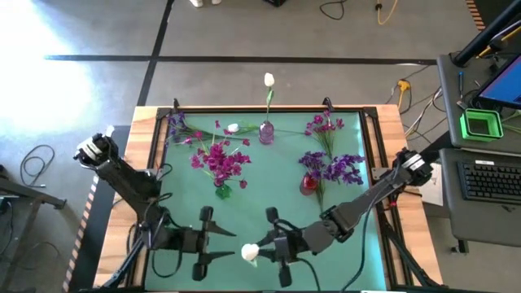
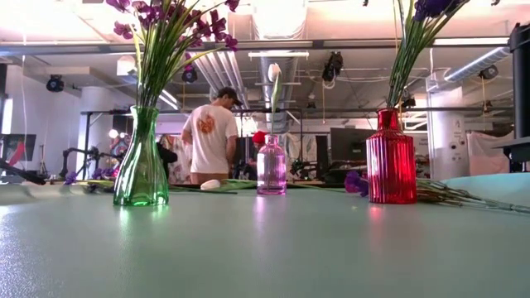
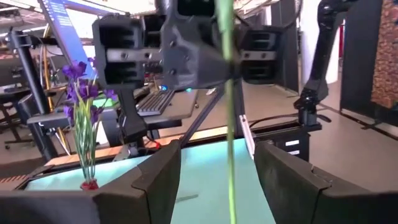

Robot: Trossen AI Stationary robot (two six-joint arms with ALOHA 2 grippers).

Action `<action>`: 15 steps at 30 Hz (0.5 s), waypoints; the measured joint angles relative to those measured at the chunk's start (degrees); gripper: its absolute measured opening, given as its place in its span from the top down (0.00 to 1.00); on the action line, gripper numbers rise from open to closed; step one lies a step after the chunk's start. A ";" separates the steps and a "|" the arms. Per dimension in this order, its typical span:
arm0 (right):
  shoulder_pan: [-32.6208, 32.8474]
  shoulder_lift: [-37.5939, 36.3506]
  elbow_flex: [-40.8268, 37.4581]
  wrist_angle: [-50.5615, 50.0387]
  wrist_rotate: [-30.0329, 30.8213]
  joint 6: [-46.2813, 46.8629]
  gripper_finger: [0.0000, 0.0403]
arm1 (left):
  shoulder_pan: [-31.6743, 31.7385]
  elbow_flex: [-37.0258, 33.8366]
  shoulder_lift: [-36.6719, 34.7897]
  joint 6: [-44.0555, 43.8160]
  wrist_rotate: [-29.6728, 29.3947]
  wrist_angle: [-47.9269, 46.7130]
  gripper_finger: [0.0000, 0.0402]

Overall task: Sort flowers into vase by color
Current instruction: Put the bottom white tulip into the purple flower vase

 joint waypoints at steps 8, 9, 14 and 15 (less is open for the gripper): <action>-1.08 3.06 5.16 0.20 2.07 -6.31 0.97 | 1.05 -0.04 0.30 -1.46 3.19 0.12 0.52; -1.35 3.31 5.60 0.24 2.09 -6.78 0.97 | 1.03 -0.06 0.30 -1.64 3.28 -0.04 0.52; -2.84 4.16 7.19 0.35 1.80 -7.50 0.97 | 1.66 -0.11 0.30 -2.74 3.18 -0.49 0.52; -3.03 4.32 7.51 0.45 1.56 -7.63 0.97 | 1.71 -0.13 0.30 -2.74 3.13 -0.49 0.53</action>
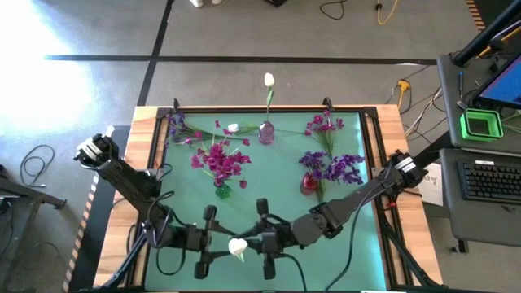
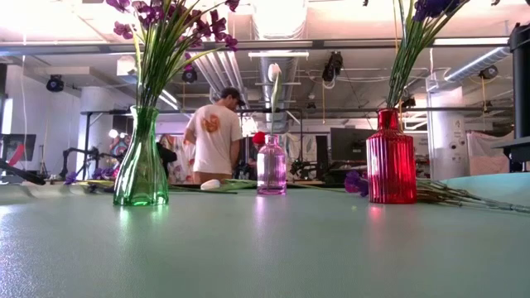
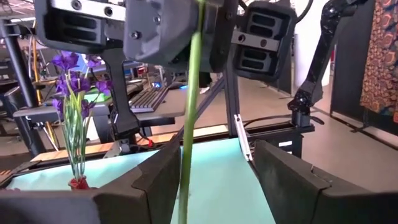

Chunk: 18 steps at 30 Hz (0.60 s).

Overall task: Sort flowers into vase by color
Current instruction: Put the bottom white tulip into the purple flower vase

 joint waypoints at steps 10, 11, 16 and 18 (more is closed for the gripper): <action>-0.36 0.08 0.37 -0.20 -0.16 -1.77 0.97 | 0.20 -0.02 -0.02 0.18 -3.36 -1.62 0.91; -0.37 0.08 0.37 -0.25 -0.14 -1.77 0.97 | 0.20 -0.02 -0.02 0.17 -4.68 -1.63 0.95; -0.37 0.06 0.35 -0.74 -0.08 -1.23 0.97 | 0.15 -0.04 -0.02 0.07 -8.52 -2.11 0.98; -0.37 0.06 0.35 -0.74 -0.06 -0.22 0.97 | 0.11 -0.04 -0.02 0.07 -8.60 -2.33 0.99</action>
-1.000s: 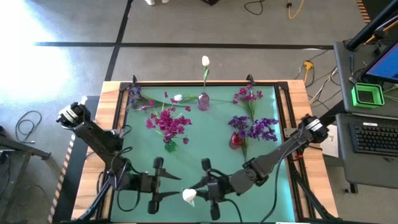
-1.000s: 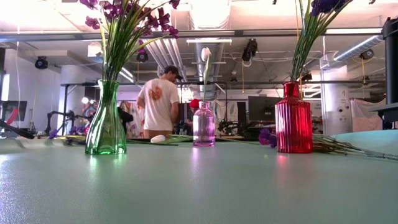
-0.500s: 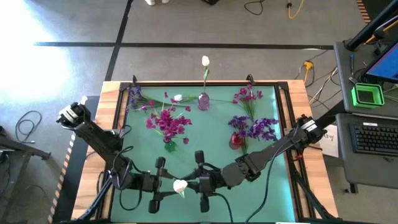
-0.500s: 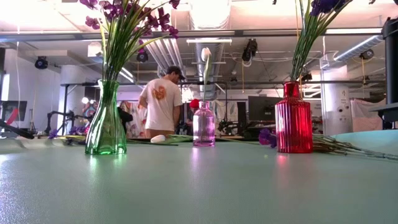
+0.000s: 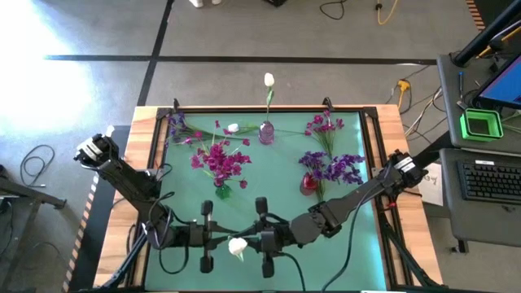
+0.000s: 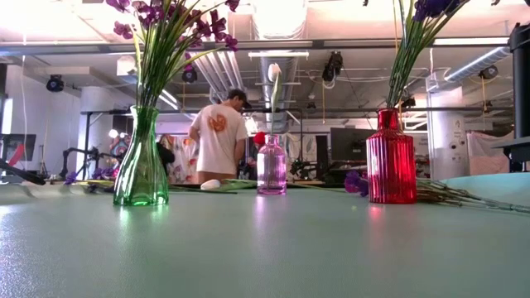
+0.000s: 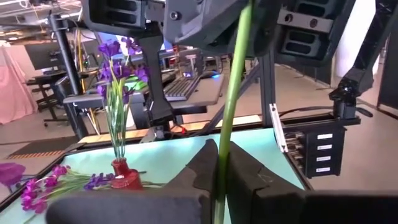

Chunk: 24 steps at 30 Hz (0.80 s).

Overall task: Sort flowers into vase by color
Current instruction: Put the bottom white tulip into the purple flower vase

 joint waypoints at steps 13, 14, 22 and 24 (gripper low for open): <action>0.00 -0.13 0.00 -1.14 0.02 1.31 0.97 | -0.11 -0.02 0.00 -0.04 -0.08 -0.29 1.00; 0.00 -0.13 0.00 -1.14 0.02 1.37 0.97 | -0.11 -0.02 0.00 -0.02 -0.08 -0.37 1.00; 0.00 -0.13 0.11 -1.25 0.02 2.58 0.87 | -0.24 -0.02 0.00 -1.10 -0.10 -0.70 1.00; 0.00 -0.13 0.11 -1.16 0.02 2.58 0.81 | -0.24 -0.02 0.00 -1.35 -0.10 -1.01 1.00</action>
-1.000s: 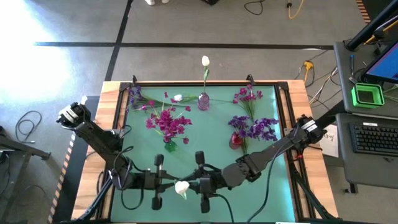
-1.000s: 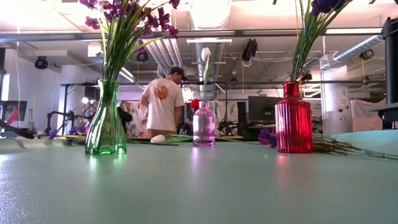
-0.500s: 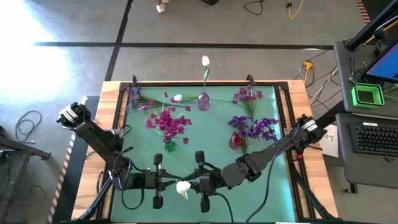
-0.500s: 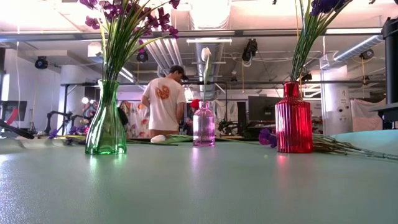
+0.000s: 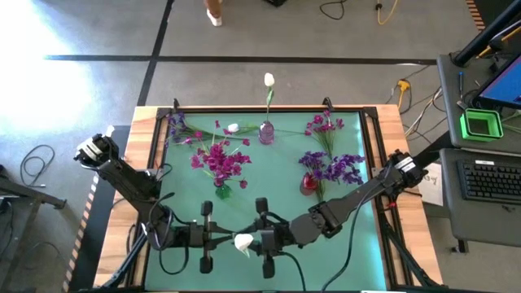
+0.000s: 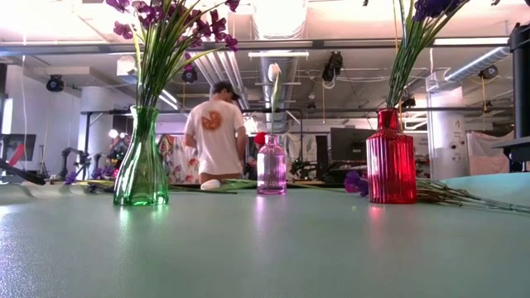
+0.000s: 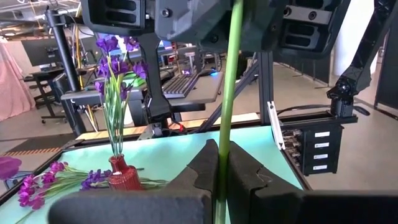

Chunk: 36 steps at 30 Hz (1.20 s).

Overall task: Sort flowers into vase by color
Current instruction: Put the bottom white tulip into the purple flower vase

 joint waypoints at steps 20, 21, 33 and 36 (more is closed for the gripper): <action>-0.38 -0.04 6.52 -7.53 -0.03 4.28 0.95 | 0.02 0.00 -0.04 -1.76 -0.02 -0.53 1.00; -0.49 -0.04 6.78 -7.86 -0.04 4.86 0.95 | 0.01 0.00 -0.04 -1.81 -0.02 -0.52 1.00; -4.05 -0.04 17.15 -24.65 -0.11 8.73 0.97 | -0.02 0.78 -1.28 -2.05 -0.57 -0.65 0.77; -6.23 -0.04 22.24 -32.79 -0.34 9.64 0.97 | -0.04 1.34 -1.49 -1.46 -0.74 -0.51 0.69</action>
